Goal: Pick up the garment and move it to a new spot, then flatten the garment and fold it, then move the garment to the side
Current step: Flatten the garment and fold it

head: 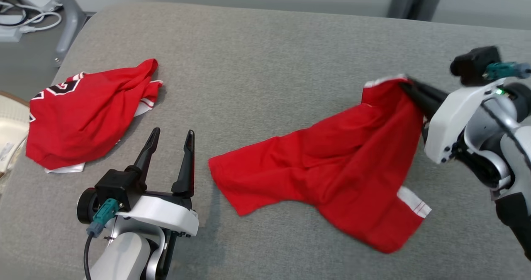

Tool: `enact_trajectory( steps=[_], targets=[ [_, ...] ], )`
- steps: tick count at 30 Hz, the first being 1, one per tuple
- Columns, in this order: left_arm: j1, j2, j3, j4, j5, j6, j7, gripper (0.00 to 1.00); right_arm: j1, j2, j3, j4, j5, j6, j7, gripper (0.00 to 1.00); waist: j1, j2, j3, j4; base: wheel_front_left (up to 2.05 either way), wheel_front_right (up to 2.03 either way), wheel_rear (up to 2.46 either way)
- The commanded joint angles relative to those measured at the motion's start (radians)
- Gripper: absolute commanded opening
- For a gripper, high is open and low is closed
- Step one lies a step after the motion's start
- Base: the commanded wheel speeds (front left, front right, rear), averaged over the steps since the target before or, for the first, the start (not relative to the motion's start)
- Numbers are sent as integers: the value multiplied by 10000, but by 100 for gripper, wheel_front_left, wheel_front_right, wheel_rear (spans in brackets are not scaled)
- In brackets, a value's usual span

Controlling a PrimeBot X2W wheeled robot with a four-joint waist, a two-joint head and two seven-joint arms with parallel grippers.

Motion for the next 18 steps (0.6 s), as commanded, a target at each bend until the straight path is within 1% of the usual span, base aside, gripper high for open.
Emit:
enact_trajectory(
  steps=[1,3,5,7,10,12,14,18],
  targets=[
    [-151,68,81,3,53,-5,-62,100,-141,7,-200,-220,-44,-3,-337,0,0,0,-92,-192,0,0,0],
    [-142,85,136,-10,88,31,-68,100,-108,82,-595,-520,-265,-3,-919,0,0,0,-160,-368,0,0,0],
    [-112,95,180,-44,123,60,-64,100,270,230,-1180,-827,-544,-3,-1605,0,0,0,-218,-514,0,0,0],
    [-20,106,222,-104,130,93,-68,100,975,600,-1862,-1121,-700,-3,-2227,0,0,0,-267,-655,0,0,0],
    [127,143,275,-160,121,103,-71,100,2360,1236,-3207,-1544,-1042,-3,-3010,0,0,0,-284,-834,0,0,0],
    [207,185,320,-213,95,141,-72,100,3455,1847,-4005,-1720,-1101,-1,-3327,0,0,0,-273,-972,0,0,0],
    [281,248,355,-258,54,177,-63,100,4486,2328,-4675,-1743,-1214,-1,-3503,0,0,0,-269,-1120,0,0,0],
    [433,384,394,-348,3,234,13,100,5818,3065,-5548,-1598,-1179,-1,-3903,0,0,0,-232,-1423,0,0,0]
  ],
)
